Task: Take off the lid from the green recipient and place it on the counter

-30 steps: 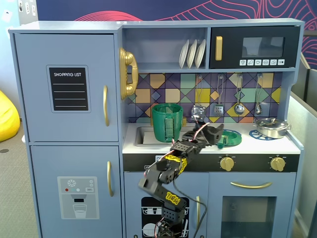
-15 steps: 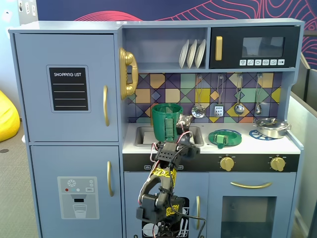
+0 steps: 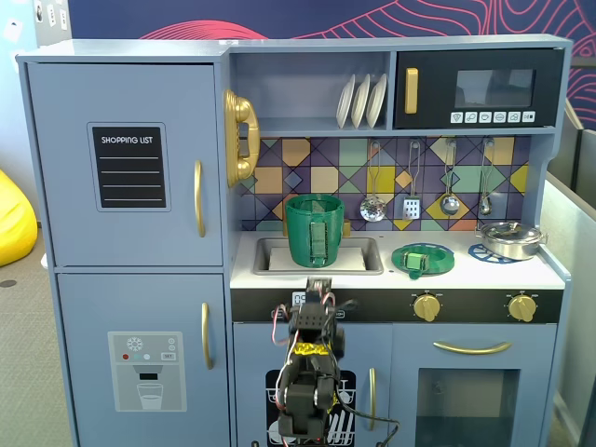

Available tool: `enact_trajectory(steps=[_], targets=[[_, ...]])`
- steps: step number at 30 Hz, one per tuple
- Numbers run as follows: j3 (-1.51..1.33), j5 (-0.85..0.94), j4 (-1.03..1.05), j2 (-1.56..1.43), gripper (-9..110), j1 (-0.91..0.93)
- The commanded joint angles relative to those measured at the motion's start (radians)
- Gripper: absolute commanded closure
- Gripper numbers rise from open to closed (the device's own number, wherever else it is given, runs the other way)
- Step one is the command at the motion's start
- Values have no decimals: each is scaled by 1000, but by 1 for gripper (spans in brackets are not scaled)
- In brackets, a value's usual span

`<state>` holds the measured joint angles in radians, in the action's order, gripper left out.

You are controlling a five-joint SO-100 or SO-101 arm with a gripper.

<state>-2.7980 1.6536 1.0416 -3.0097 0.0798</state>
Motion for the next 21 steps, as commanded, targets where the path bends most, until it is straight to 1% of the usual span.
enact_trajectory(steps=[1,4,9,13,16,21], targets=[[-107,-40,-54,-98,101,-43],[-184,-51,-61,-167,101,-48],[-198,-103,-11,-167,101,-74],[-199,-91,146,-167,101,-77],[-199,-32,308,-167,101,-77],[-199,-64,436,-167,100,-69]])
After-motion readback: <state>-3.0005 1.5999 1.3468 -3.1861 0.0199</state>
